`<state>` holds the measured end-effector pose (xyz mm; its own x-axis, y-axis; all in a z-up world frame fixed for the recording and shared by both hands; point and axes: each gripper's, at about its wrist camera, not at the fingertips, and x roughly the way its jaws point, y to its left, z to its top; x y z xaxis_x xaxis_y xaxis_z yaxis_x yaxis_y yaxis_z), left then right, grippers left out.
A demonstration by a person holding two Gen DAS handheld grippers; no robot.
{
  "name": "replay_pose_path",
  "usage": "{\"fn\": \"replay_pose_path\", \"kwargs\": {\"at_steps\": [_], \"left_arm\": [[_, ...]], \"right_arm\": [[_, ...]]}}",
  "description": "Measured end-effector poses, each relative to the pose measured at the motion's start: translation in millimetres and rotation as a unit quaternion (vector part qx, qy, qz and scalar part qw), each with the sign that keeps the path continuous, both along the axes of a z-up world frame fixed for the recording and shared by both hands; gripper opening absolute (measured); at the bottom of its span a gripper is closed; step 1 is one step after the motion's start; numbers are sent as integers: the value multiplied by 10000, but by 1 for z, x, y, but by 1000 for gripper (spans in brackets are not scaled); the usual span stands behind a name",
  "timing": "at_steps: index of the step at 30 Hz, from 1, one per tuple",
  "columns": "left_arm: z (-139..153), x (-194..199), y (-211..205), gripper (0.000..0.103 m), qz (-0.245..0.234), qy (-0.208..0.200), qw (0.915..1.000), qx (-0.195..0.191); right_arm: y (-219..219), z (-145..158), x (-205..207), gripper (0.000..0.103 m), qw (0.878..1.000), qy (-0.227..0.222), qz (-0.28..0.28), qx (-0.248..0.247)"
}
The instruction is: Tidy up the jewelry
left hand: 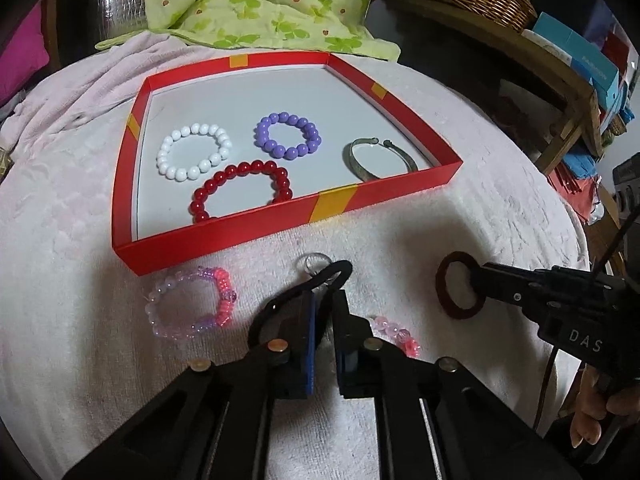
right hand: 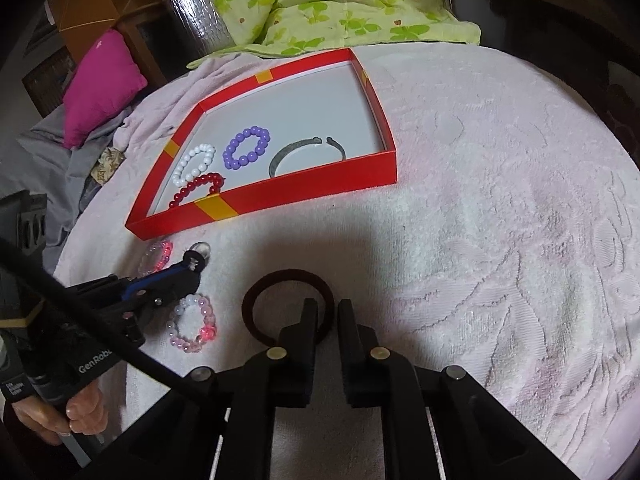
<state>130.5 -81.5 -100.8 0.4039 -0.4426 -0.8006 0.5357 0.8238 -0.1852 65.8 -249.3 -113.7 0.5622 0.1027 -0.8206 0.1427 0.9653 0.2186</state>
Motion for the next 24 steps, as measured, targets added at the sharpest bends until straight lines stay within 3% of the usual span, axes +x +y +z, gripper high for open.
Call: {"fn": "replay_pose_path", "kwargs": {"at_steps": [11, 16, 24], "left_arm": [[19, -1, 15, 9, 78, -257, 9996, -40], [15, 0, 9, 49, 127, -217, 9997, 14], [4, 7, -6, 55, 204, -119, 9997, 92]], "right_arm": [[6, -2, 4, 28, 9999, 99, 22, 0], [5, -3, 3, 28, 10000, 76, 31, 32], [9, -3, -1, 28, 9997, -8, 183, -137]]}}
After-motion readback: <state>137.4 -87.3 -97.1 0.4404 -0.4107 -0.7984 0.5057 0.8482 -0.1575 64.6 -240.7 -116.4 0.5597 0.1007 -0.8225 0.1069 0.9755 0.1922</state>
